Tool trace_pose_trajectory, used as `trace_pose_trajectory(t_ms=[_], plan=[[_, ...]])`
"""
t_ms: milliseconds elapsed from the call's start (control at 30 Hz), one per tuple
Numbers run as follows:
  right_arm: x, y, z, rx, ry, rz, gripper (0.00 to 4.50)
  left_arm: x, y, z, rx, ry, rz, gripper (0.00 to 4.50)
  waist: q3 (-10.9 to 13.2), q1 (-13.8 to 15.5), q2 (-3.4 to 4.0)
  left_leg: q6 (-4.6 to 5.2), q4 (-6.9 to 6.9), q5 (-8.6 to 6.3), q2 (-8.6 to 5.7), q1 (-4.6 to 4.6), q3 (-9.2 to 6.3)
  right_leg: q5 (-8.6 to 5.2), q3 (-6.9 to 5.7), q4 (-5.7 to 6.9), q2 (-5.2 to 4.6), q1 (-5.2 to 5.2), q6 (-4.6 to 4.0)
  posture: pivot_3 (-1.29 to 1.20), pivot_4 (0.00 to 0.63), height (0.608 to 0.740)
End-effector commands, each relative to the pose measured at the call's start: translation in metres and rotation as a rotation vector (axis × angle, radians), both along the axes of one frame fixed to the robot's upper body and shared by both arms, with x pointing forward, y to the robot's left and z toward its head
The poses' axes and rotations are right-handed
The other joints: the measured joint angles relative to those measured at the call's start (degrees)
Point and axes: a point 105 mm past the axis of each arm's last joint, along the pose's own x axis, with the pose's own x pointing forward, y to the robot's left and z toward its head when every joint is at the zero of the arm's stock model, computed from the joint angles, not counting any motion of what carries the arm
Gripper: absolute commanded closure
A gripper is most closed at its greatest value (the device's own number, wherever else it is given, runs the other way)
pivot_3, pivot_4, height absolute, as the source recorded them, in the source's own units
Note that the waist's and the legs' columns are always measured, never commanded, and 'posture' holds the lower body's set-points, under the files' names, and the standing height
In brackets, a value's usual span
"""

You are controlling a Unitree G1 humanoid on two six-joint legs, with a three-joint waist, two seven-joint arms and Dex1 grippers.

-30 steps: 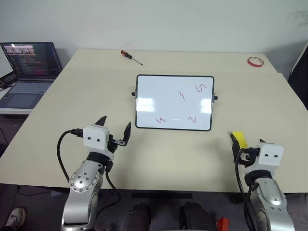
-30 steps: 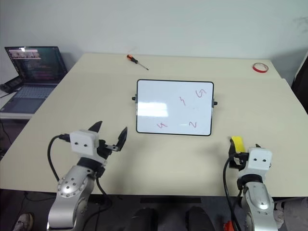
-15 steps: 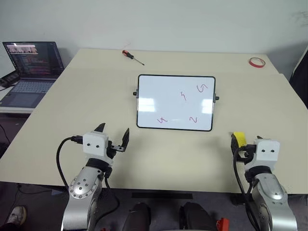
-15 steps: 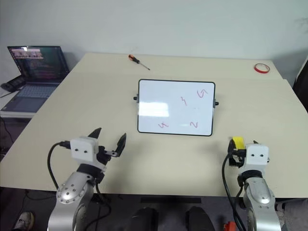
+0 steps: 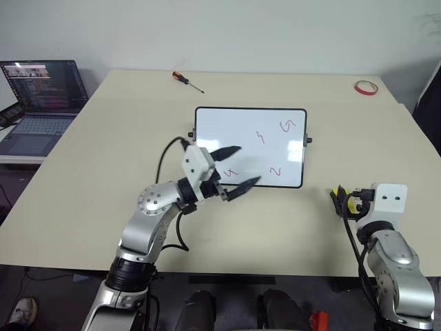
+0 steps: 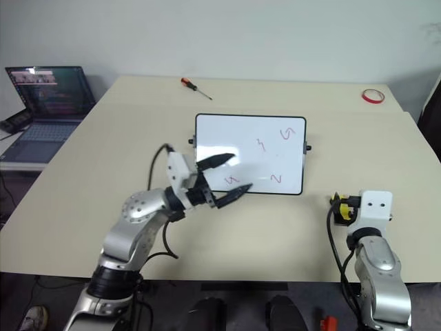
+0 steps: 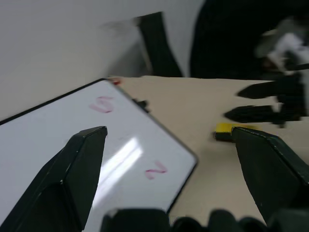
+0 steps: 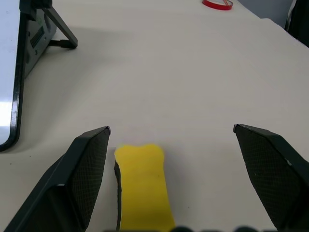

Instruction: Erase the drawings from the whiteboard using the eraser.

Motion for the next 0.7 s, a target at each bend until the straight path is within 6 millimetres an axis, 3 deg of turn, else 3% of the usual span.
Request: trace_pose_trajectory(t_ms=[33,233,333,700], plan=[[0.004,0.005,0.010,0.033,-0.036,0.018,0.04,-0.015,-0.020,-0.016,0.111,0.002,-0.215,0.00,0.0,0.0,0.02,0.00,0.00,0.00,0.00,0.01,0.00,0.00,0.00,0.01,0.02,-0.01,0.00,0.00,0.150,0.740],[0.014,0.016,0.001,0.090,0.012,0.061,0.04,-0.016,-0.041,-0.039,0.214,0.044,-0.392,0.00,0.0,0.2,0.02,0.00,0.05,0.00,-0.03,-0.02,-0.02,0.00,-0.01,0.01,0.05,0.00,0.00,0.00,0.150,0.740],[0.015,0.018,-0.006,0.076,0.051,0.077,0.04,-0.013,-0.045,-0.039,0.210,0.037,-0.398,0.00,0.0,0.1,0.02,0.01,0.04,0.00,-0.03,-0.02,-0.01,0.00,0.00,0.01,0.06,-0.01,0.00,0.00,0.150,0.740],[0.015,0.013,-0.015,0.068,0.105,0.061,0.04,-0.016,-0.041,-0.040,0.212,0.025,-0.388,0.00,0.0,0.1,0.02,0.02,0.03,0.00,0.00,-0.05,-0.03,0.00,0.01,0.01,0.04,-0.05,0.00,0.00,0.150,0.740]])
